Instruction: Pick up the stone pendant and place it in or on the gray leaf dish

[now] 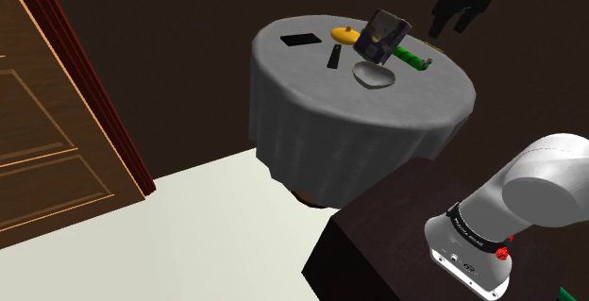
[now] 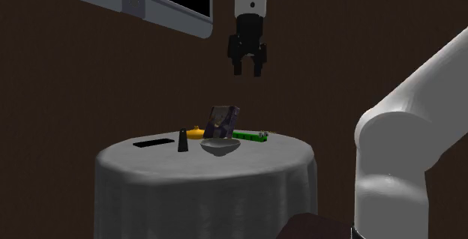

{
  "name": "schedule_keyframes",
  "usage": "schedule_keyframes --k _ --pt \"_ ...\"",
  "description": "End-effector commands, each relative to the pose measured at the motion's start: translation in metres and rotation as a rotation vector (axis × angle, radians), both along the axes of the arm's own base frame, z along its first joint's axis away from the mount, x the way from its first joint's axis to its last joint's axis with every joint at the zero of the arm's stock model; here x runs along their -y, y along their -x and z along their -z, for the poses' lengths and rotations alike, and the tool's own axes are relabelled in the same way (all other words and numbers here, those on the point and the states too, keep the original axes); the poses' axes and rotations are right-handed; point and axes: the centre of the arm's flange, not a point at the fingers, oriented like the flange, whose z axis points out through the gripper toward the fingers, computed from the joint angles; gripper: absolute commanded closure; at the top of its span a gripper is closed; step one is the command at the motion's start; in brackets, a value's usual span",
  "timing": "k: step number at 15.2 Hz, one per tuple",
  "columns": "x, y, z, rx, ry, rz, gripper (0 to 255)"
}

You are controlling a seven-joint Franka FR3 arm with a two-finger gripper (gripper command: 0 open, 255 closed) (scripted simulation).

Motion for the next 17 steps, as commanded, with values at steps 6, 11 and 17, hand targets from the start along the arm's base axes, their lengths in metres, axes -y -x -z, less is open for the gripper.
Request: schedule_keyframes --k 6,11,17 --pt "-0.01 -0.061 0.028 -0.005 -0.008 0.137 0" --pt "-0.013 -0.123 0.055 -0.01 -0.015 0.274 0" --pt "-0.005 -0.196 0.089 -0.017 -0.024 0.438 0"
